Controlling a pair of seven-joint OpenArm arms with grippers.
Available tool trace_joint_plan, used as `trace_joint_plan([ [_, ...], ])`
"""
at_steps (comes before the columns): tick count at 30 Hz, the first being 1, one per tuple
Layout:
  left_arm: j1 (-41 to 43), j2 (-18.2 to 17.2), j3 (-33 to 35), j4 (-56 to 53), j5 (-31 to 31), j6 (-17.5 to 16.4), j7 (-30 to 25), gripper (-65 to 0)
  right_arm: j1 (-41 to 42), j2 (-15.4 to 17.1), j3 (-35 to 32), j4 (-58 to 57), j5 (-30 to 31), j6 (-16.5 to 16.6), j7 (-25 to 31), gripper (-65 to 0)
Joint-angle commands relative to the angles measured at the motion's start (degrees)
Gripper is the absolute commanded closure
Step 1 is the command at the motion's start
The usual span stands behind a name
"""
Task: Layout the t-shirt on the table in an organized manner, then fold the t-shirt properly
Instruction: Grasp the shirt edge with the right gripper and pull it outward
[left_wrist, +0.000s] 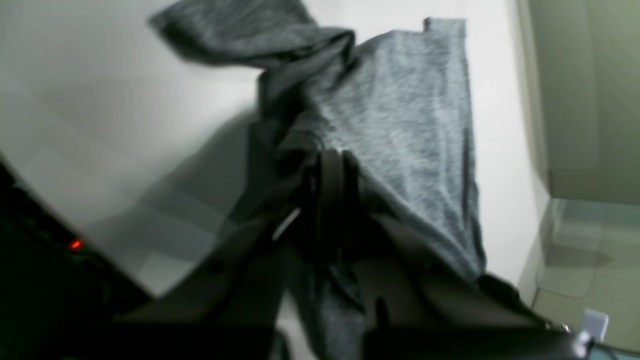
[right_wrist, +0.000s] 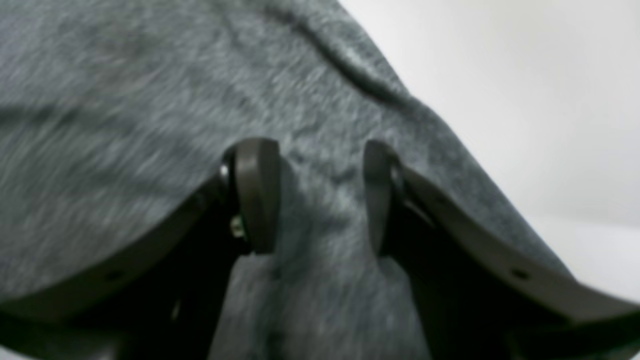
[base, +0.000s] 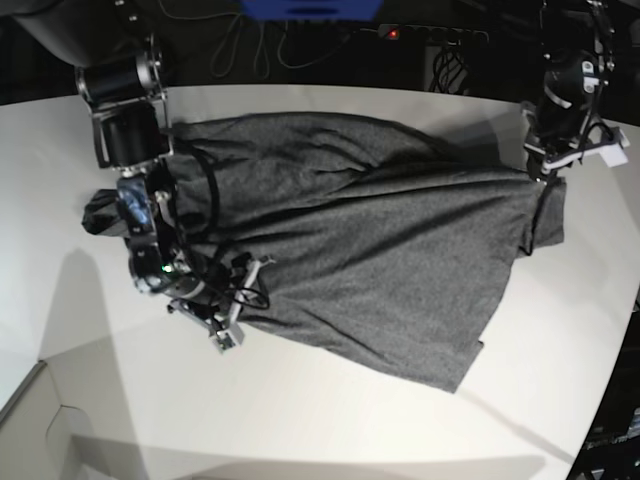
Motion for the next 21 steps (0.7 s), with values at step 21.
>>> trace_joint_plan([
  [21, 1.2, 1.0, -0.4, 0.9, -0.2, 0.2, -0.2, -0.2, 16.5, 4.1, 0.2, -40.4, 0.2, -18.1, 34.3, -28.4],
])
